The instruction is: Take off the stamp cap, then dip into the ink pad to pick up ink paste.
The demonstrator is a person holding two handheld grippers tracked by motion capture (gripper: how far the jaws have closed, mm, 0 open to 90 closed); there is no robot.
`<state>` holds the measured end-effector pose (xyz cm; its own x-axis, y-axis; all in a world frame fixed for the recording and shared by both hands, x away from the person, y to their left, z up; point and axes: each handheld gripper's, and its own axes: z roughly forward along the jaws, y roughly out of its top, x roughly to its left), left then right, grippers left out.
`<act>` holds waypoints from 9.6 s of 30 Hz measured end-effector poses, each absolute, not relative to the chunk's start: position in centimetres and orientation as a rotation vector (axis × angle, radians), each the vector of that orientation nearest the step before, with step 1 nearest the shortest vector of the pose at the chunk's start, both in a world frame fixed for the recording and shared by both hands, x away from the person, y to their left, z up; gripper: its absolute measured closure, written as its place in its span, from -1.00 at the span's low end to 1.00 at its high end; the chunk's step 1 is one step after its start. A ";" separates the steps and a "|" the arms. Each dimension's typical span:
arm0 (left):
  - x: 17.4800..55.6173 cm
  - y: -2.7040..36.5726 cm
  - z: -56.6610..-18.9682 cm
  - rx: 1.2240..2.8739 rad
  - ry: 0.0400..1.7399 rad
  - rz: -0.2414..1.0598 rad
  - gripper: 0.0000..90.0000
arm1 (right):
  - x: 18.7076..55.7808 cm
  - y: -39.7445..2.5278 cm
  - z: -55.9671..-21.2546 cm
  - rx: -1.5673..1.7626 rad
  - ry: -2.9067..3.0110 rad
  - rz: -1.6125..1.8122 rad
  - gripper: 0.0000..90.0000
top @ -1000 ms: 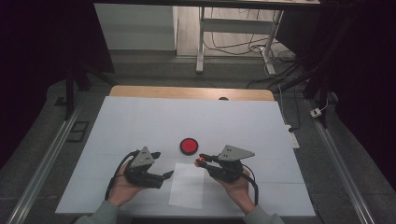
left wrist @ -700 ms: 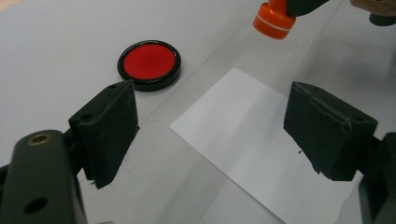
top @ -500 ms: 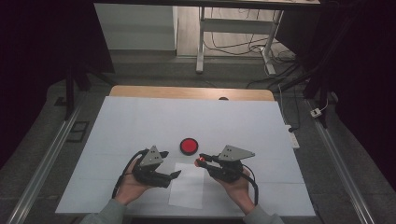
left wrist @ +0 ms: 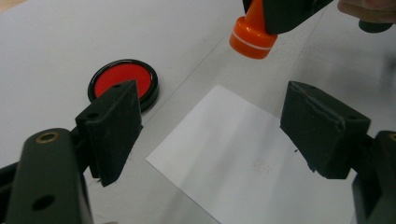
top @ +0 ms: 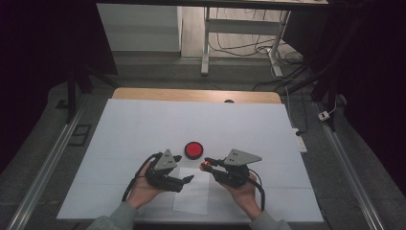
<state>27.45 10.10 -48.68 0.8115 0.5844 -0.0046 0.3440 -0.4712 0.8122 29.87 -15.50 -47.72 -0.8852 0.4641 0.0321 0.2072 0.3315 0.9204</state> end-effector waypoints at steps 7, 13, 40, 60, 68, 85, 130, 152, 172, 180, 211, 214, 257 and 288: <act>27.5 9.2 -48.7 2.117 0.658 0.343 -0.53 | 29.9 -15.5 -47.7 0.606 2.361 1.575 0.60; 27.6 8.7 -48.7 2.119 0.637 0.344 -0.48 | 29.8 -15.4 -47.7 0.604 2.362 1.574 0.60; 27.7 6.1 -49.4 2.145 0.587 0.410 -0.15 | 29.8 -15.2 -47.8 0.603 2.373 1.590 0.59; 27.5 5.7 -49.8 2.159 0.559 0.451 0.19 | 29.8 -15.2 -48.0 0.613 2.383 1.614 0.60; 27.5 5.7 -49.9 2.165 0.556 0.457 0.24 | 29.8 -15.3 -48.0 0.615 2.386 1.615 0.60; 27.5 5.6 -50.0 2.176 0.549 0.460 0.40 | 29.7 -15.2 -48.1 0.620 2.383 1.627 0.60; 27.3 5.6 -50.3 2.187 0.555 0.470 0.45 | 29.3 -14.9 -48.3 0.603 2.361 1.596 0.61; 27.0 5.3 -50.6 2.210 0.535 0.490 0.45 | 29.6 -16.6 -47.3 0.656 2.267 1.658 0.61; 27.2 6.5 -50.5 2.176 0.549 0.483 0.45 | 29.6 -16.5 -47.4 0.640 2.276 1.666 0.61; 27.2 7.2 -50.3 2.158 0.547 0.484 0.44 | 29.5 -16.5 -47.5 0.646 2.277 1.661 0.61; 25.4 14.0 -49.9 2.094 0.691 0.505 0.44 | 29.7 -17.3 -47.5 0.665 2.270 1.663 0.61; 25.1 15.1 -50.0 2.080 0.722 0.510 0.44 | 29.8 -17.5 -47.6 0.670 2.267 1.661 0.61; 23.0 21.7 -51.0 2.030 0.860 0.498 0.44 | 30.7 -18.2 -47.4 0.688 2.258 1.636 0.61; 22.9 21.8 -51.0 2.031 0.863 0.498 0.44 | 33.8 -15.3 -47.4 0.709 2.300 1.604 0.60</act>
<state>22.87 21.85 -50.96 0.6822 0.7305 0.0298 0.3911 -0.3991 0.8293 33.82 -15.34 -47.37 -0.8506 0.5209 0.0713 0.2469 0.2760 0.9289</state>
